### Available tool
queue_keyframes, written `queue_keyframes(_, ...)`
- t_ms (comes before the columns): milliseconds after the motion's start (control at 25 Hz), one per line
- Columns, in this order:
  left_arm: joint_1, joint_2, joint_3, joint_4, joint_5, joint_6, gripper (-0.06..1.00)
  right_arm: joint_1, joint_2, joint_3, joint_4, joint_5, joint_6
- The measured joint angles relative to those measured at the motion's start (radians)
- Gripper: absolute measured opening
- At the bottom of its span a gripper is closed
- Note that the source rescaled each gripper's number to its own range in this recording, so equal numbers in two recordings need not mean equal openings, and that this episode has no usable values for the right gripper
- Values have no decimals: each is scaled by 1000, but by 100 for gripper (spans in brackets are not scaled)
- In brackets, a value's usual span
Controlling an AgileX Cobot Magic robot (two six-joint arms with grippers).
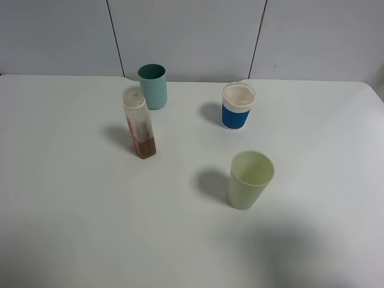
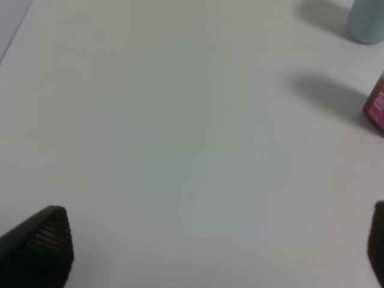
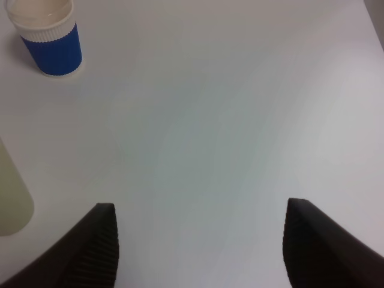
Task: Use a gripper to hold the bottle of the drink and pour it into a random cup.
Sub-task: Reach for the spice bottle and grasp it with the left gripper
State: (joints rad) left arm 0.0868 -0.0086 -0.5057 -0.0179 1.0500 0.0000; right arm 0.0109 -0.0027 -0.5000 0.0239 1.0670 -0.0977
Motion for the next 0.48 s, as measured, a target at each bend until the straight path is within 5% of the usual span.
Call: queue_keyframes(480, 0, 0, 0, 0, 0, 0, 100, 0, 0, 0, 0, 0, 0)
